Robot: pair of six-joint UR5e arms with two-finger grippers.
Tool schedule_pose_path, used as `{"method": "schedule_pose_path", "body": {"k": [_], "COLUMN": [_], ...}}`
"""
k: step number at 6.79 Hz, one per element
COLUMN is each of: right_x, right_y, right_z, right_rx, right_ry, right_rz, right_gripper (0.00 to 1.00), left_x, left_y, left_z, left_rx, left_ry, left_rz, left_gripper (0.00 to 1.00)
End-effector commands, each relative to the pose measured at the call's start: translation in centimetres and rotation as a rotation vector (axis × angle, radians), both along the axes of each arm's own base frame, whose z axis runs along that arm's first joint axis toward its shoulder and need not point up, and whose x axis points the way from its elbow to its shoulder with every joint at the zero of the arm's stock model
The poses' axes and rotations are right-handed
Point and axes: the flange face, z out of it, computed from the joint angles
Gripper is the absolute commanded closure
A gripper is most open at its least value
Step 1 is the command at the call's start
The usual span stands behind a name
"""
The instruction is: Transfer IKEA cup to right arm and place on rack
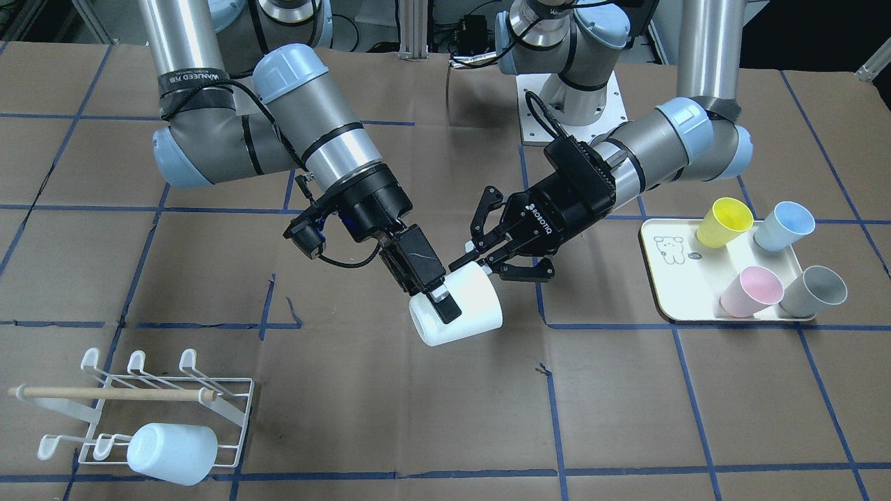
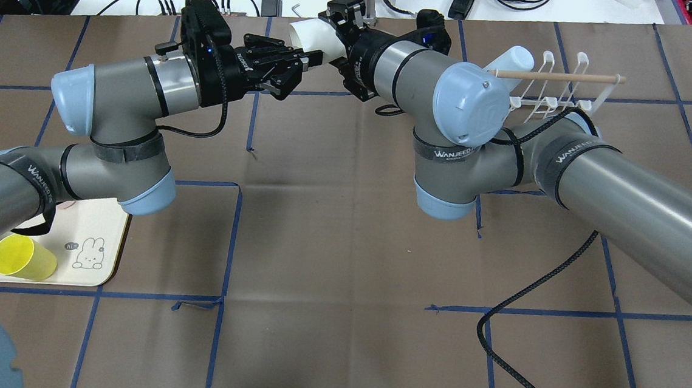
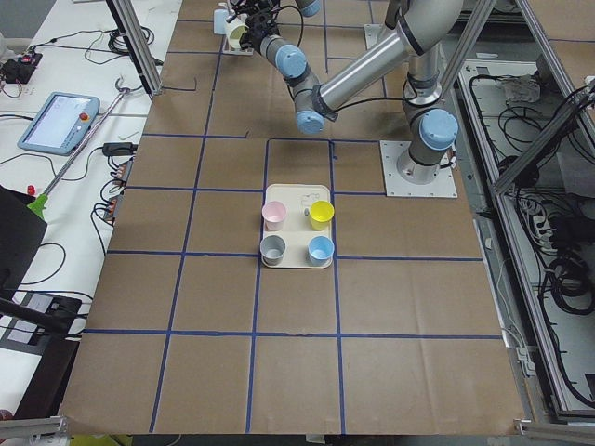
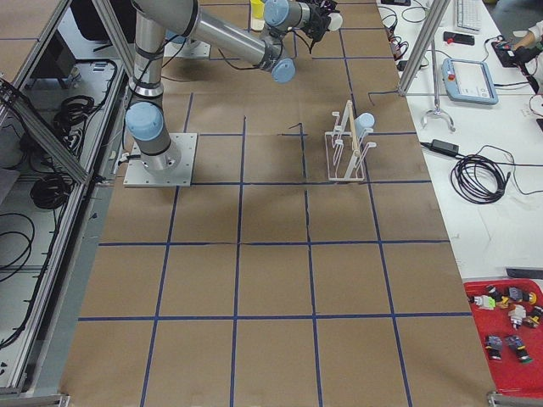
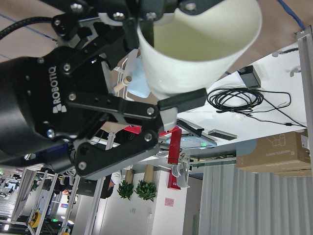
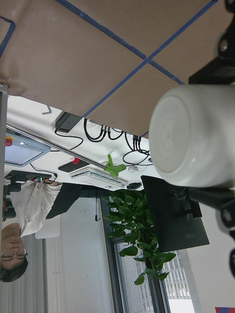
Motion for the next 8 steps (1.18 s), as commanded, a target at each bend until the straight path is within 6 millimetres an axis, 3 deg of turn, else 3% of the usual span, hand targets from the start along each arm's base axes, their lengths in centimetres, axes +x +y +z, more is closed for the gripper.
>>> {"method": "schedule_pose_path", "body": {"k": [1,3,5,7,8], "right_x": [0.0,0.0,-0.2,-0.4,-0.7], "right_y": [0.0,0.0,-0.2,-0.9,-1.3], "right_z": [0.1,0.1,0.0,0.8,0.8], "right_rx": [-0.001,-0.001,-0.002,-0.026,-0.049], "right_ry": [0.0,-0.001,0.001,0.002,0.029], "right_rz": [0.0,0.001,-0.001,-0.002,0.012], "right_gripper": [0.34,0.36,0.43,0.52,0.61], "left_x": [0.1,0.2,1.1,5.9,7.0], "left_y": [-0.2,-0.2,0.0,0.2,-0.1], "left_z": [0.1,0.0,0.7,0.2,0.3], "left_rx": [-0.005,0.001,-0.009,0.009,0.009], "left_ry": [-0.01,-0.007,-0.009,0.016,0.024], "left_rz": [0.015,0.016,0.036,0.099,0.109], "left_gripper": [0.37,0.02,0.01,0.01,0.01]}}
